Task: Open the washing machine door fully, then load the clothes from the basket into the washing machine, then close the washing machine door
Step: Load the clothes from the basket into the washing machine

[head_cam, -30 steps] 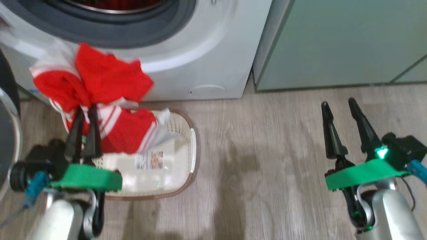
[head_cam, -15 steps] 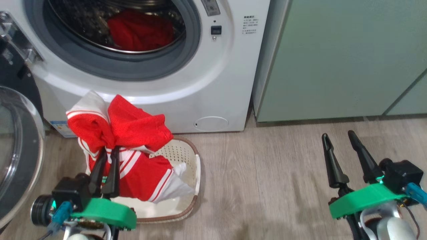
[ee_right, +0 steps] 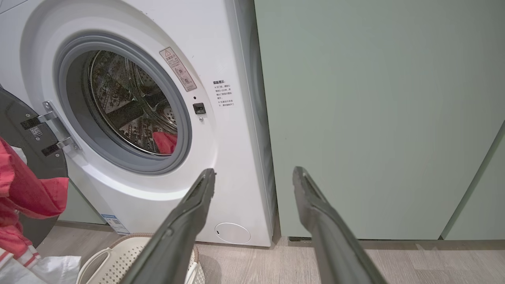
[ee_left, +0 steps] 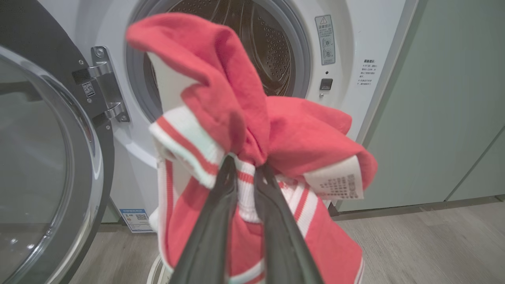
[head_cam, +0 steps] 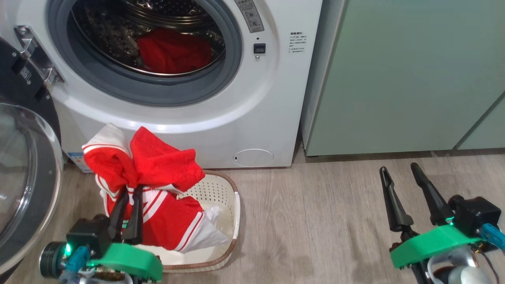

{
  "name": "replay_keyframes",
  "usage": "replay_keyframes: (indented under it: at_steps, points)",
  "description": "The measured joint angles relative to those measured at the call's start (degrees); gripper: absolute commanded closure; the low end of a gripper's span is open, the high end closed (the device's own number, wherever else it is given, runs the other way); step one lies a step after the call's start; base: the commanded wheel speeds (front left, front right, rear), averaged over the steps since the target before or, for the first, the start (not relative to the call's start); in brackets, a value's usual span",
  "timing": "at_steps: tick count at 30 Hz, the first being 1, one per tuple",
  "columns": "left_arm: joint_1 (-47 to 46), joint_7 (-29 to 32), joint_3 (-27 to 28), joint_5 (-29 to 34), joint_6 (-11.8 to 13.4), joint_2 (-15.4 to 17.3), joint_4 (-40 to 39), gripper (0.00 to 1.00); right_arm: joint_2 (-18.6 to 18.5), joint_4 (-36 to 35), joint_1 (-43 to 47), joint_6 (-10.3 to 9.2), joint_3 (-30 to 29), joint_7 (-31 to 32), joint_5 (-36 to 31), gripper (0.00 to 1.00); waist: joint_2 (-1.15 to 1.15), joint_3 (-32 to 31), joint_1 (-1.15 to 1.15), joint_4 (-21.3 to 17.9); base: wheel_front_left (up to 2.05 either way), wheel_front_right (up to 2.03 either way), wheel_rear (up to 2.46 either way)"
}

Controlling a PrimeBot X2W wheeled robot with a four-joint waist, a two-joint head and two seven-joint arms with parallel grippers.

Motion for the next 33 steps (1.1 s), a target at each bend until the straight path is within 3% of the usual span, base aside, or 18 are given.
replay_keyframes:
  at_steps: [21, 25, 33]
  points:
    - [-3.1, -1.2, -0.8, -0.3, -0.1, -0.6, 2.2, 1.00, 0.0, -0.9, 0.0, 0.00, -0.1, 0.0, 0.0, 0.00, 0.00, 2.1, 0.00, 0.6, 0.00, 0.00, 0.00]
    - [-5.8, -1.2, -0.9, -0.4, -0.2, -1.2, 3.4, 1.00, 0.0, -1.8, -0.4, 0.00, -0.1, 0.0, 0.0, 0.00, 0.00, 4.1, 0.00, 0.7, 0.00, 0.00, 0.00]
    - [-18.1, -1.1, 0.1, -2.4, -3.1, -1.7, 10.8, 1.00, 0.0, -3.6, -4.9, 0.00, 1.1, -0.8, 0.0, 0.00, 0.00, 11.3, 0.02, -0.2, 0.00, 0.00, 0.00]
